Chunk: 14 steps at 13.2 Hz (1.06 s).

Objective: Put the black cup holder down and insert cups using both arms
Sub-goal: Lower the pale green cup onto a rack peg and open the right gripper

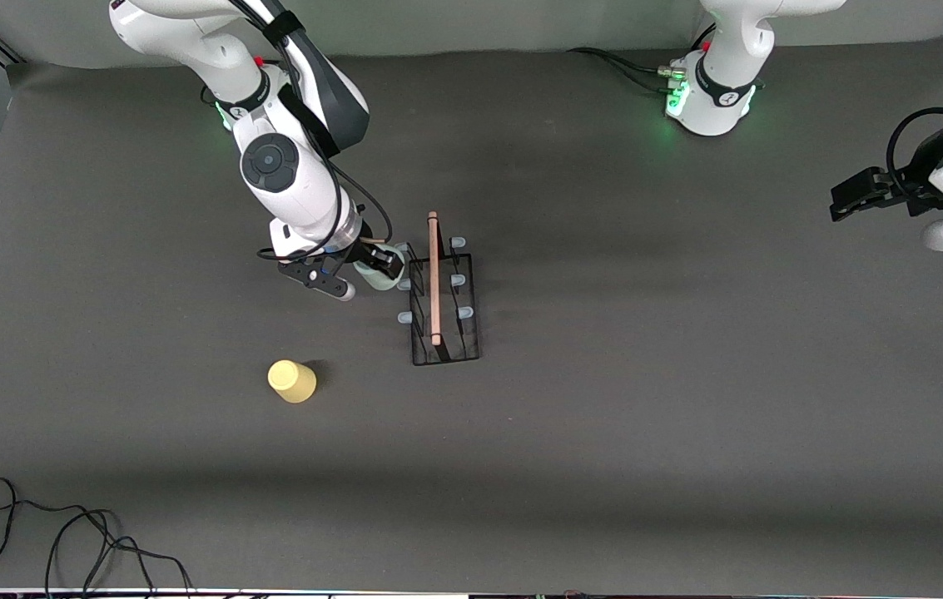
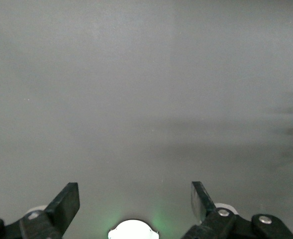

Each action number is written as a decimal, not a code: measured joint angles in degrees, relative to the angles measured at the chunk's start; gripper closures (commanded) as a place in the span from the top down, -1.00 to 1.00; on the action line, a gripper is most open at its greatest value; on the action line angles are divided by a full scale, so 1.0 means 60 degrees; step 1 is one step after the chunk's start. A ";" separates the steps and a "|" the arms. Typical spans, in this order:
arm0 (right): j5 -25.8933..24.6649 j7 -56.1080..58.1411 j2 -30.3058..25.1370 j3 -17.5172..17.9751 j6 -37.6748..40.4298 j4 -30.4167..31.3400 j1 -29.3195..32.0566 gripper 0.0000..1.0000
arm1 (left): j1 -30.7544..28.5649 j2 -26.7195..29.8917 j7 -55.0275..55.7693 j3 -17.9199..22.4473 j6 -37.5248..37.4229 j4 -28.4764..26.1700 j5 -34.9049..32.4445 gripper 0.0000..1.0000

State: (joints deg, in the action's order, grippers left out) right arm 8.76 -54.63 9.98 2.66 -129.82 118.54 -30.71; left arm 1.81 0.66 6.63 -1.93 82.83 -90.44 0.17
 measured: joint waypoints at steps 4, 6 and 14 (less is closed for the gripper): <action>0.0015 -0.0426 0.0104 0.0006 0.0201 -0.0018 -0.0501 -1.00 | 0.0000 0.0000 -0.0002 0.0000 0.0009 -0.0037 -0.0080 1.00; 0.0015 -0.0699 0.0398 0.0009 0.0223 -0.0008 -0.0810 -1.00 | 0.0000 0.0000 -0.0003 0.0000 0.0024 -0.0070 -0.0091 1.00; 0.0006 -0.0652 0.0597 -0.0413 0.0487 -0.0532 -0.0958 1.00 | 0.0000 -0.0001 -0.0004 0.0000 0.0035 -0.0101 -0.0097 1.00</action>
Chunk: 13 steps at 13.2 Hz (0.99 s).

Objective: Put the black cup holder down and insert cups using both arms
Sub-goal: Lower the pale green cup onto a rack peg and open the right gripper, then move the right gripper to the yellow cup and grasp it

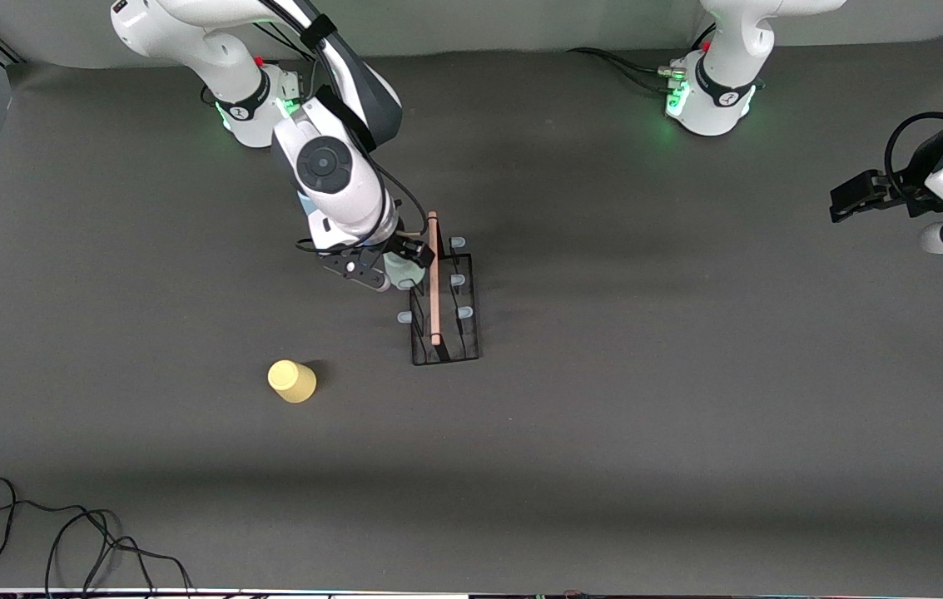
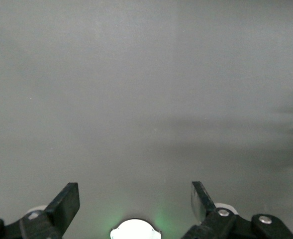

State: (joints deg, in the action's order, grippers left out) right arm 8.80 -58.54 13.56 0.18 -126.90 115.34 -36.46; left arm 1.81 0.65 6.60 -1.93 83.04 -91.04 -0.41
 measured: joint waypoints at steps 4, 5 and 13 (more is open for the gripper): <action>0.0003 0.2113 -0.0058 -0.1496 0.0998 -0.1029 0.0050 1.00 | -0.0001 0.0000 0.0000 0.0003 0.0000 -0.0003 -0.0002 1.00; 0.0004 0.2765 -0.0021 -0.1843 0.1052 -0.1125 0.0121 1.00 | -0.0001 0.0000 0.0000 0.0003 0.0001 -0.0003 -0.0002 1.00; 0.0073 0.6253 0.1600 -0.2166 -0.0081 -0.1363 0.2198 1.00 | -0.0002 -0.0002 -0.0001 -0.0007 0.0028 -0.0011 -0.0007 1.00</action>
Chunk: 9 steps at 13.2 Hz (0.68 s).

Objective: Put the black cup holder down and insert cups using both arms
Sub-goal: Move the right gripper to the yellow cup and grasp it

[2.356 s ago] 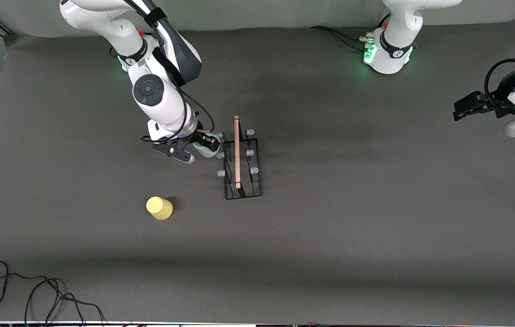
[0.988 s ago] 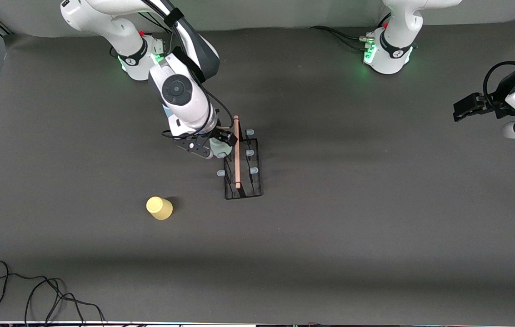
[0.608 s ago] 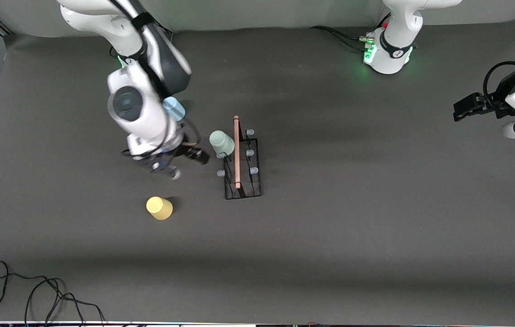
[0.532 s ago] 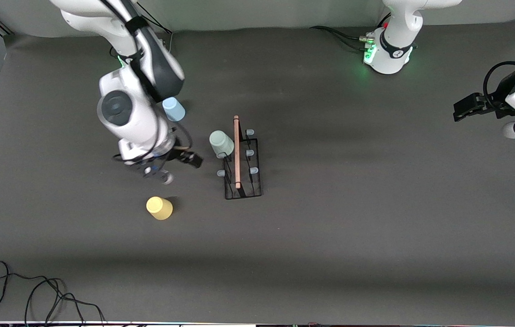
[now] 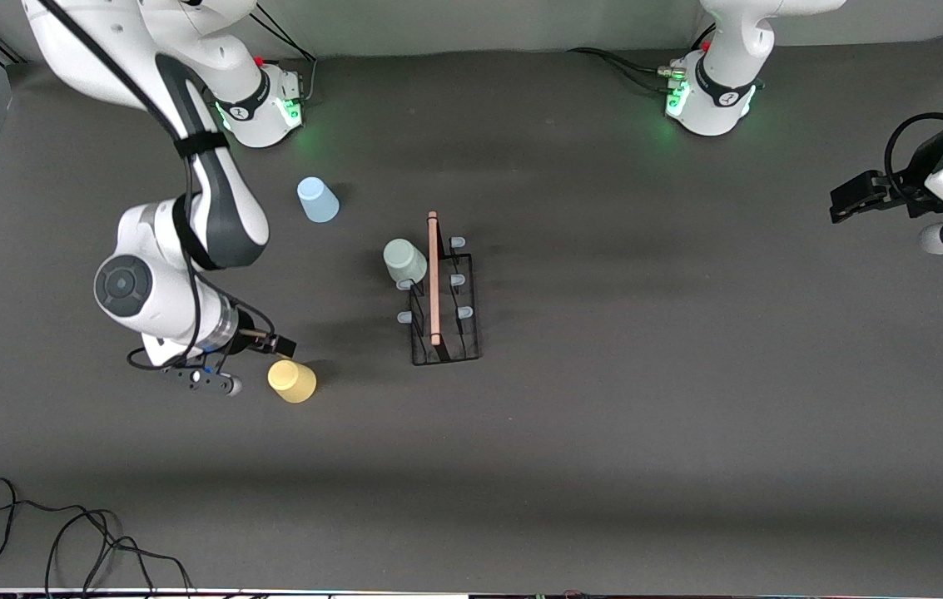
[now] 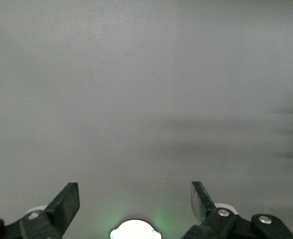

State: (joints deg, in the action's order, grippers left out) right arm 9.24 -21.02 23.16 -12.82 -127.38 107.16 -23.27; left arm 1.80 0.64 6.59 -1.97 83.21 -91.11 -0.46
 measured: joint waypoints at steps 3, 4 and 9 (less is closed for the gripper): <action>0.0789 0.0516 0.0513 0.0001 -0.0695 -0.0073 0.0060 1.00 | 0.0000 0.0000 0.0000 -0.0001 0.0005 -0.0001 -0.0001 1.00; 0.1013 0.0685 0.0710 0.0001 -0.0796 -0.0178 0.0071 1.00 | 0.0000 0.0000 0.0000 -0.0001 0.0006 -0.0001 -0.0002 1.00; 0.1137 0.0754 0.1763 0.0002 -0.1150 -0.0817 0.0084 0.98 | 0.0004 0.0000 -0.0002 -0.0034 0.0011 -0.0001 -0.0002 1.00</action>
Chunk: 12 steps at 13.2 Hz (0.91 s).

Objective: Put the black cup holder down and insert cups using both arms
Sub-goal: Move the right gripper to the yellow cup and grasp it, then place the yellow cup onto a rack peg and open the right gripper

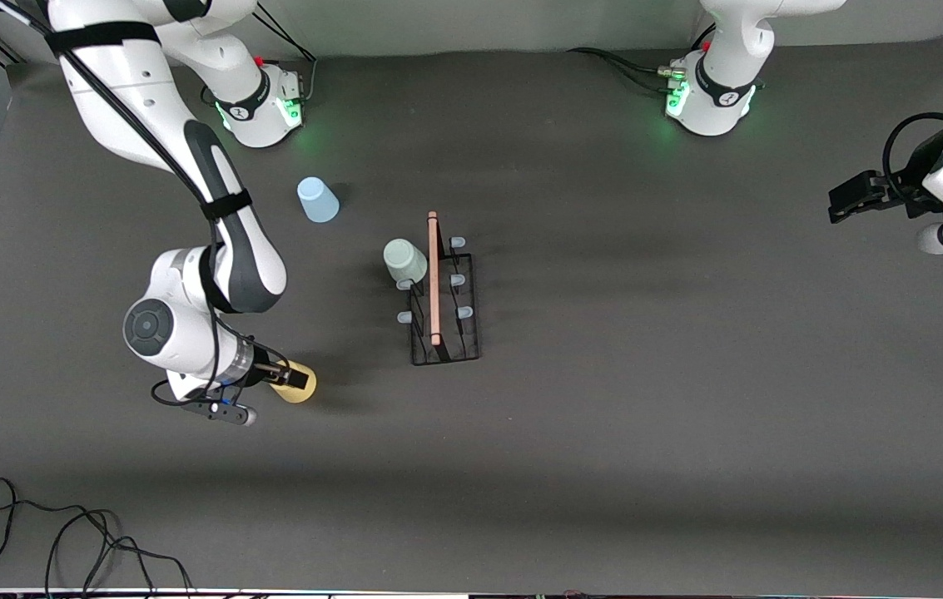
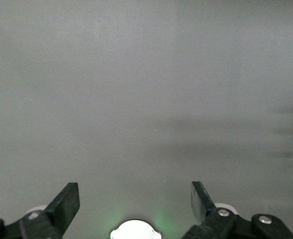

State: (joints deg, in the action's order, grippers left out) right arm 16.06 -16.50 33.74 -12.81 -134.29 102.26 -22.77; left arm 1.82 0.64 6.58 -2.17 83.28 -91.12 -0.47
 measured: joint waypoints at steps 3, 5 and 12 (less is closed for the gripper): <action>0.0004 0.0004 0.0242 0.0000 -0.0085 -0.0069 0.0001 -0.99 | 0.0000 0.0000 0.0000 -0.0007 0.0002 0.0000 0.0000 1.00; 0.0005 0.0007 0.0248 0.0001 -0.0084 -0.0097 0.0000 -1.00 | 0.0000 0.0000 -0.0001 -0.0015 0.0003 0.0000 0.0000 1.00; -0.0126 -0.0923 -0.1710 -0.0001 0.2777 -0.0575 -0.0100 -1.00 | 0.0000 0.0000 -0.0001 -0.0023 0.0010 -0.0001 -0.0109 1.00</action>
State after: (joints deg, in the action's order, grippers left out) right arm 15.31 -22.03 23.48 -12.81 -117.62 98.81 -23.37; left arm 1.82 0.64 6.57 -2.31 83.34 -91.12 -1.12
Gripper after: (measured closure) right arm 0.326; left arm 0.000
